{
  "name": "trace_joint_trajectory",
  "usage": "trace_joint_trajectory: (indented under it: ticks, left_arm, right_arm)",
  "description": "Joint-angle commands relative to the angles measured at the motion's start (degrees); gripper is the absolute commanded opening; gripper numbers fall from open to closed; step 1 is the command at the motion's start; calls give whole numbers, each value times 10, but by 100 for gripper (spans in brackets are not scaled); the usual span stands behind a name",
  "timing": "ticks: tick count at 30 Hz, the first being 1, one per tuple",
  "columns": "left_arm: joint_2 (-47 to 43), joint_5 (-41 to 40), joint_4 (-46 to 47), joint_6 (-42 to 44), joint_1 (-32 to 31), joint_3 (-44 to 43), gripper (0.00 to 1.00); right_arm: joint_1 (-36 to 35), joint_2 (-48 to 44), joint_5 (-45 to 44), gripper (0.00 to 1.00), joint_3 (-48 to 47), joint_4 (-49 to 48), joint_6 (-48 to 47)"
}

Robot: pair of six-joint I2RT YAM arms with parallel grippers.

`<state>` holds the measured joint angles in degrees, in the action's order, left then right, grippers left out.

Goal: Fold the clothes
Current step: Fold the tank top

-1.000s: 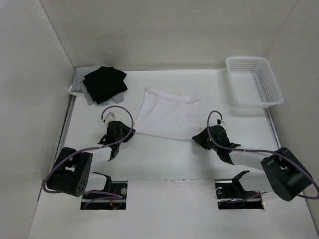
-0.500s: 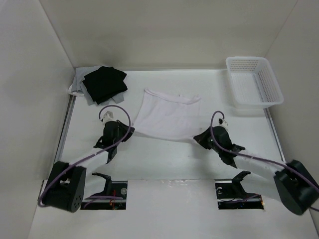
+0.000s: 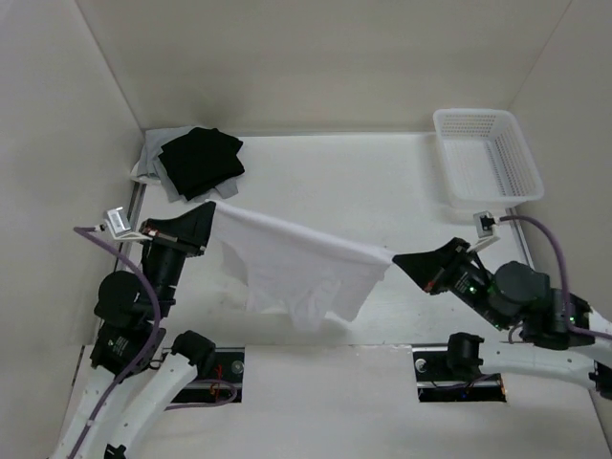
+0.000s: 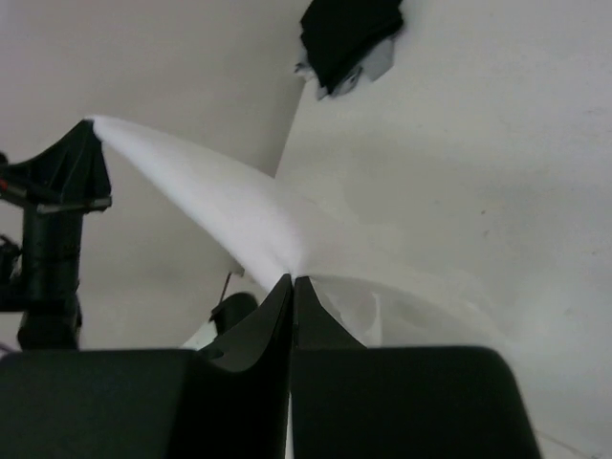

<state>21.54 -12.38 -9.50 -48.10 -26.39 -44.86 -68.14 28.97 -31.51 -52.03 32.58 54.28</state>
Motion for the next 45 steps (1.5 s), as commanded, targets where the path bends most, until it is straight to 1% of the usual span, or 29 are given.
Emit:
trace_joint_trajectory:
  ticks: [1,3,4,6,7,8,10,13,15,16,17,18,20,22,23,25,28,30,33,37,41,43,45]
  left_arm:
    - [2,-62,-75,28,-26,-33,0]
    - [8,-70,-73,27,-34,-28,0]
    - [14,-74,-69,24,-37,-19,0]
    - [33,-78,-62,21,-37,2,1]
    - [46,-77,-60,19,-33,13,1]
    - [59,-74,-54,15,-27,21,1]
    - [89,-71,-29,18,-16,42,1]
    - [166,-56,31,20,12,64,2]
    - [244,-46,93,20,35,70,2]
    - [290,-43,122,16,46,69,2]
    - [340,-39,150,12,55,66,2]
    - [390,-34,180,6,63,60,2]
    - [491,-33,237,2,71,38,2]
    - [580,-33,269,4,84,-3,2]
    - [617,-30,280,1,90,-25,2]
    - [677,-24,287,3,100,-75,2]
    - [728,-3,287,0,106,-124,2]
    - [734,9,290,-3,108,-130,2]
    - [696,16,306,-10,106,-80,2]
    - [600,16,326,-33,105,39,2]
    - [489,21,321,-38,114,142,2]
    - [428,34,311,-45,125,182,2]
    - [377,49,290,-49,130,205,2]
  right_arm:
    - [-111,23,-138,0,-83,94,-28]
    - [-165,37,-187,0,-107,96,-44]
    - [-178,42,-198,0,-110,96,-49]
    - [-152,49,-191,1,-106,92,-58]
    - [-123,50,-172,1,-98,86,-62]
    - [-84,50,-143,1,-84,75,-67]
    - [16,54,-55,1,-43,29,-96]
    - [221,91,139,1,33,-70,-131]
    - [367,153,280,0,83,-162,-138]
    - [423,193,329,0,101,-209,-136]
    - [466,240,357,0,112,-258,-133]
    - [493,287,367,0,115,-297,-133]
    - [513,380,377,0,92,-351,-136]
    - [521,476,382,0,45,-377,-138]
    - [523,510,385,0,25,-381,-139]
    - [529,589,388,0,-30,-385,-144]
    - [533,656,392,0,-79,-386,-141]
    - [531,658,387,0,-78,-393,-138]
    - [526,611,381,0,-31,-406,-139]
    - [516,517,364,0,73,-429,-134]
    - [506,429,357,0,157,-430,-124]
    - [494,385,355,0,190,-423,-121]
    - [475,342,348,0,216,-408,-114]
